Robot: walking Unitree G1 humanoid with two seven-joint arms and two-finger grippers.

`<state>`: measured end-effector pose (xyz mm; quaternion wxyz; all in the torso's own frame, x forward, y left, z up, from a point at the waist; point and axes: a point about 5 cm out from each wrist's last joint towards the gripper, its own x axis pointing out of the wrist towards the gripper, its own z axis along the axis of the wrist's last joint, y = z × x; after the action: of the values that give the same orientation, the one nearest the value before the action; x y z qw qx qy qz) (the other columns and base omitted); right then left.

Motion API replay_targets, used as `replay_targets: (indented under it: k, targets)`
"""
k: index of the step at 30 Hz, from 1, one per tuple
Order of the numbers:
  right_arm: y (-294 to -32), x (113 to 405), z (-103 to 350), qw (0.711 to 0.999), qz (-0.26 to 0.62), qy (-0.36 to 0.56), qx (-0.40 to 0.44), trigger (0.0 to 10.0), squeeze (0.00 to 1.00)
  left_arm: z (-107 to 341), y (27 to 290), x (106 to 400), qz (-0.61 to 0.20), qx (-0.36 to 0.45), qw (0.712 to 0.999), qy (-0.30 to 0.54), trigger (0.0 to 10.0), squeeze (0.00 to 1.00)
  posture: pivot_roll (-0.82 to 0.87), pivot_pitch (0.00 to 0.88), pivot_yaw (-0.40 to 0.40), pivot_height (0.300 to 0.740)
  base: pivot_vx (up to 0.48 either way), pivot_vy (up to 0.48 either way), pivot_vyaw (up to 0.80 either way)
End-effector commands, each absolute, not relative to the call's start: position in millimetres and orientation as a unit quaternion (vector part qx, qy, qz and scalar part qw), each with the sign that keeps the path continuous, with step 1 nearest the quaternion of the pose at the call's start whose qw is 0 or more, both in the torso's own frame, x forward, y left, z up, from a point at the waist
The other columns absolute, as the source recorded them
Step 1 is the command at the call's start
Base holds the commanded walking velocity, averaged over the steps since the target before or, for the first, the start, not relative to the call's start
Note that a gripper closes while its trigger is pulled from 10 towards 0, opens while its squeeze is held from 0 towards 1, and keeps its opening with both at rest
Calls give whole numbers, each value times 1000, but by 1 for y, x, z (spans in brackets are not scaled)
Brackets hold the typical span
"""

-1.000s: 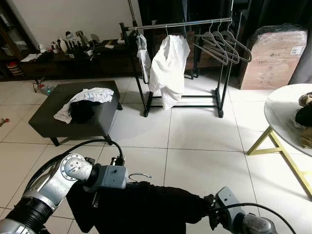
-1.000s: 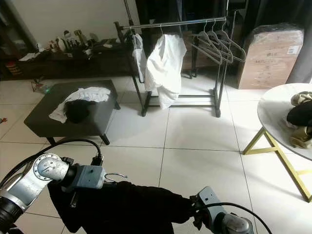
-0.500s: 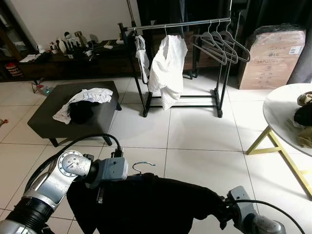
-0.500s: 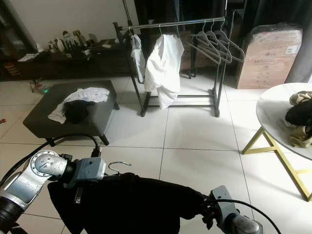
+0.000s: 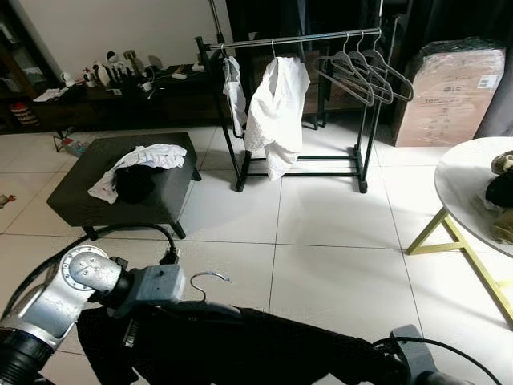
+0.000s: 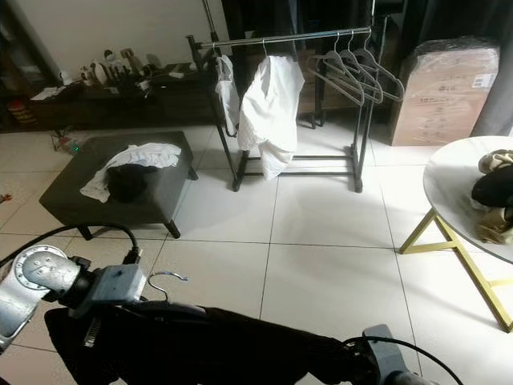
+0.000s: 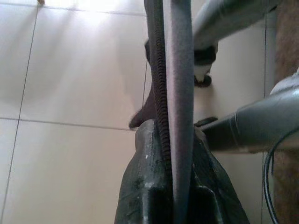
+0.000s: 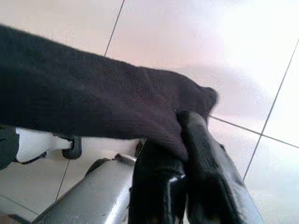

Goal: Hang hanger

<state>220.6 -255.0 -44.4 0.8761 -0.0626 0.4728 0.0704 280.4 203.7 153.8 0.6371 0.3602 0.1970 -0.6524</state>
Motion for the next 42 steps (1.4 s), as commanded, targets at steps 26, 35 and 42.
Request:
replay_targets:
  k: [26,35,42]
  targets:
    - [-262,206,-53,874,-7,484,-29,0,0,194,204,296,-601,355,708,113,10000,0,-94,103,136,740,0,0,0]
    - [-228,233,-39,879,173,438,-79,10000,1000,146,192,280,-623,399,650,175,10000,0,-101,103,134,740,0,0,0]
    - [-224,230,-34,844,281,436,-137,10000,1000,134,187,277,-625,405,642,183,10000,0,-106,104,133,740,0,0,0]
